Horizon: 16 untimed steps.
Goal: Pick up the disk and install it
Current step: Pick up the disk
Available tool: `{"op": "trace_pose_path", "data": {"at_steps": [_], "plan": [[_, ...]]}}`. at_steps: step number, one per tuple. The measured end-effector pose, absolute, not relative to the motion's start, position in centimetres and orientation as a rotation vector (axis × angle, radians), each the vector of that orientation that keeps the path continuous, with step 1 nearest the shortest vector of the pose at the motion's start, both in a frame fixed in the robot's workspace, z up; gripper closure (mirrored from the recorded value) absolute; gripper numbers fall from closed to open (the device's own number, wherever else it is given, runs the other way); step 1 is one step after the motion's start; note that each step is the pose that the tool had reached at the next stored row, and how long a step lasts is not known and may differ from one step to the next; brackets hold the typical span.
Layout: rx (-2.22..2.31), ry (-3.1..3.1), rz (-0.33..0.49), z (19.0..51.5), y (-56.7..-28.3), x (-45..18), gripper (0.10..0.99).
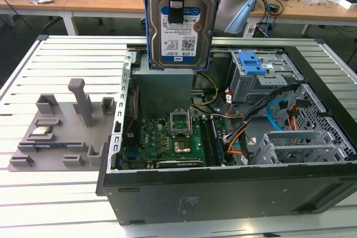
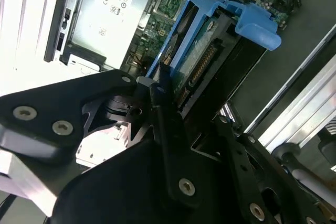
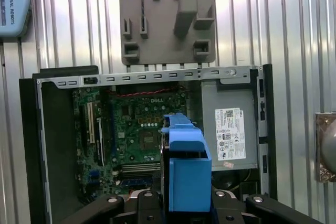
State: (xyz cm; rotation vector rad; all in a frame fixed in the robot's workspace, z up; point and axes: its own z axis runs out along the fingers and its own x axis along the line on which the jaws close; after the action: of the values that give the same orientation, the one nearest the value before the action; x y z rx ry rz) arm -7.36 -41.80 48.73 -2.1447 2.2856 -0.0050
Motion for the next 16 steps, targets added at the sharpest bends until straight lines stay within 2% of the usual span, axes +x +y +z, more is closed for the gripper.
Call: {"op": "trace_pose_path", "data": {"at_steps": [16], "plan": [[-2.148, 2.289, -0.013, 48.7, -45.5, -7.4, 0.725]]}}
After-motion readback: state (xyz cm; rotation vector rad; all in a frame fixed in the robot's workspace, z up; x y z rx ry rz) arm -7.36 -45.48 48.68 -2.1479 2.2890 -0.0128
